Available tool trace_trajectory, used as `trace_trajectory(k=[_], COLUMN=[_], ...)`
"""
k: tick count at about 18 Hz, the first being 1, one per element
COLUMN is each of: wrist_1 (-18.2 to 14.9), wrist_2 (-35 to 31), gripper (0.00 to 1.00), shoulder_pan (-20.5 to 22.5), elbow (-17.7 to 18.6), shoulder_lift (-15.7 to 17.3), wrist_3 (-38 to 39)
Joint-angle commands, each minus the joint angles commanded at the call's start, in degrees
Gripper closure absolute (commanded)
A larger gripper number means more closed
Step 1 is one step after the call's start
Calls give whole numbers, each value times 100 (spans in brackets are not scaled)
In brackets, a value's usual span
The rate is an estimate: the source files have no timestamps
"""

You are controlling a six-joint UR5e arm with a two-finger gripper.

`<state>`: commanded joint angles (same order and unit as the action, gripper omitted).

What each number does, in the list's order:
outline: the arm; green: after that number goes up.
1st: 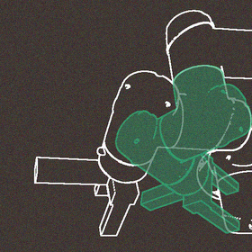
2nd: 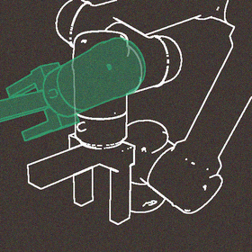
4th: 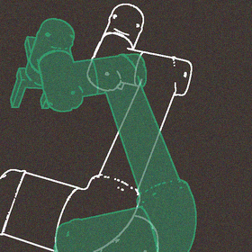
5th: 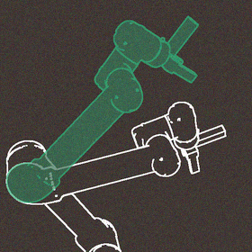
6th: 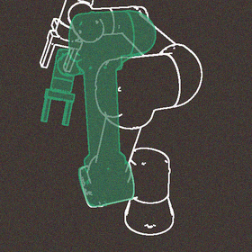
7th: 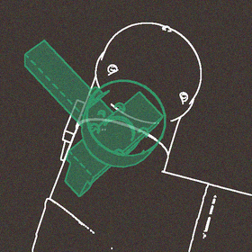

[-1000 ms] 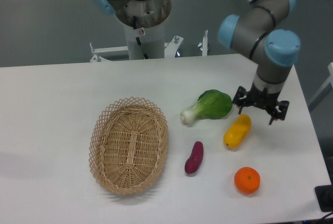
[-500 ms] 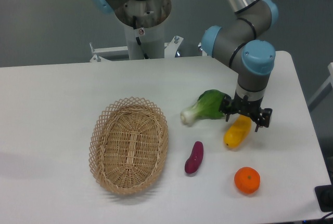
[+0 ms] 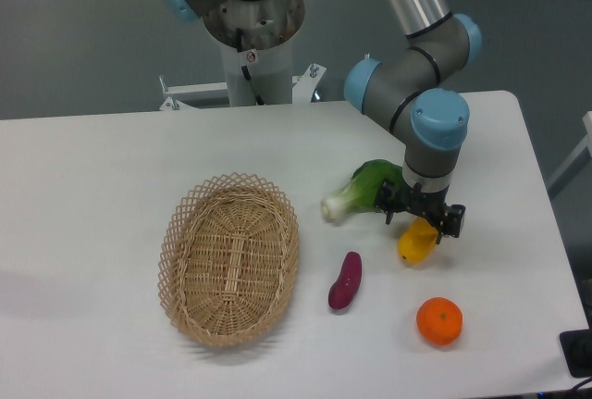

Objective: Pick up the mango from the table
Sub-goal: 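Close the gripper around the yellow mango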

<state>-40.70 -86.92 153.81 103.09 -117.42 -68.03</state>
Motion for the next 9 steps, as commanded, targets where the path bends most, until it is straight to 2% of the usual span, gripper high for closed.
trace_trajectory(k=[2, 3, 5, 9], wrist_1=[123, 141, 150, 150], wrist_2=[0, 0, 0, 0], gripper=[0, 3, 21, 35], shoulder_pan=[-9, -9, -9, -9], elbow=[9, 9, 0, -44], shoulder_lift=[-53, -53, -53, -53], wrist_3=[0, 0, -9, -35])
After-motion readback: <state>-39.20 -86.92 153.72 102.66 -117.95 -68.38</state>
